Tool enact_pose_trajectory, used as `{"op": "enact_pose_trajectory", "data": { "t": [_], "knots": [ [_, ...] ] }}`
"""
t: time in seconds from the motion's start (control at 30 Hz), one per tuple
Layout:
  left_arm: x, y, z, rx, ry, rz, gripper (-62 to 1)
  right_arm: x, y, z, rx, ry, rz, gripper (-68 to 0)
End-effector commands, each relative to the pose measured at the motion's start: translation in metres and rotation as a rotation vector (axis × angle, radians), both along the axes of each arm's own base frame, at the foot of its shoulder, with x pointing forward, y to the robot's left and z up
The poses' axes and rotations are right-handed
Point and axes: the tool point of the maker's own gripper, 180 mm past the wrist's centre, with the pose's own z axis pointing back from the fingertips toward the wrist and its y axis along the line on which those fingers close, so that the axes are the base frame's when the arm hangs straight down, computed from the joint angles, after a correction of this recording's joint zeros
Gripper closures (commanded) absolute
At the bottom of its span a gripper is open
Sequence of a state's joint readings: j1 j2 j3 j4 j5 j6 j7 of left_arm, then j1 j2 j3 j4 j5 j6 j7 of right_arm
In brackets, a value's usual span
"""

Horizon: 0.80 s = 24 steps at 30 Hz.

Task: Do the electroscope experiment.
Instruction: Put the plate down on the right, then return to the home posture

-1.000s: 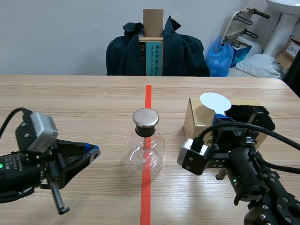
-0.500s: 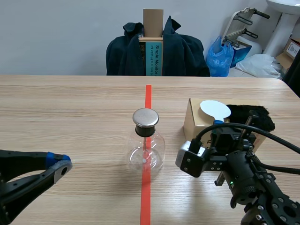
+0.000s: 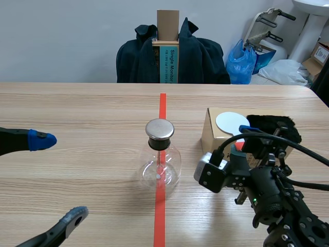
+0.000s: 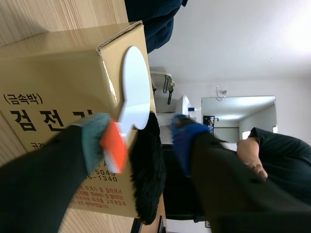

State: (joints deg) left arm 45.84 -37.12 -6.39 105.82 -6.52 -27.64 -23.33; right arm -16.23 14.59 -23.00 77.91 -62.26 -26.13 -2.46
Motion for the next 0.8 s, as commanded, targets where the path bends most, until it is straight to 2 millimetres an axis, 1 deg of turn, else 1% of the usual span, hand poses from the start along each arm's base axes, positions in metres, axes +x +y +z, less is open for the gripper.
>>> {"op": "enact_pose_trajectory", "data": {
  "t": [0.0, 0.13, 0.27, 0.37, 0.4, 0.47, 0.53, 0.57, 0.63, 0.7, 0.77],
  "knots": [
    [0.001, -0.002, 0.002, -0.022, 0.002, 0.015, -62.3, 0.001, -0.002, 0.007, 0.011, -0.023, -0.013, -40.1],
    [0.002, -0.001, 0.001, -0.018, 0.007, 0.019, -62.3, -0.006, -0.005, -0.001, 0.041, 0.009, -0.030, -67.2],
    [0.002, -0.001, 0.000, -0.016, 0.008, 0.019, -62.3, -0.020, -0.010, -0.014, 0.078, 0.063, -0.058, -67.9],
    [0.002, -0.001, 0.000, -0.016, 0.008, 0.019, -62.3, -0.039, -0.020, -0.030, 0.104, 0.134, -0.085, -67.9],
    [0.002, -0.001, 0.000, -0.016, 0.008, 0.019, -62.3, -0.046, -0.026, -0.036, 0.119, 0.162, -0.100, -67.9],
    [0.002, -0.001, 0.000, -0.016, 0.008, 0.019, -62.3, -0.060, -0.046, -0.049, 0.185, 0.233, -0.175, -67.9],
    [0.002, -0.001, 0.000, -0.016, 0.008, 0.019, -62.3, -0.072, -0.063, -0.055, 0.239, 0.282, -0.222, -67.9],
    [0.002, -0.001, 0.000, -0.016, 0.008, 0.019, -62.3, -0.076, -0.071, -0.055, 0.267, 0.300, -0.242, -67.9],
    [0.002, -0.001, 0.000, -0.016, 0.008, 0.019, -62.3, -0.079, -0.086, -0.047, 0.344, 0.320, -0.278, -67.9],
    [0.002, -0.001, 0.000, -0.016, 0.008, 0.019, -62.3, -0.075, -0.093, -0.032, 0.450, 0.325, -0.289, -67.9],
    [0.002, -0.001, 0.000, -0.017, 0.008, 0.019, -62.3, -0.067, -0.094, -0.013, 0.550, 0.318, -0.278, -67.9]
  ]
}}
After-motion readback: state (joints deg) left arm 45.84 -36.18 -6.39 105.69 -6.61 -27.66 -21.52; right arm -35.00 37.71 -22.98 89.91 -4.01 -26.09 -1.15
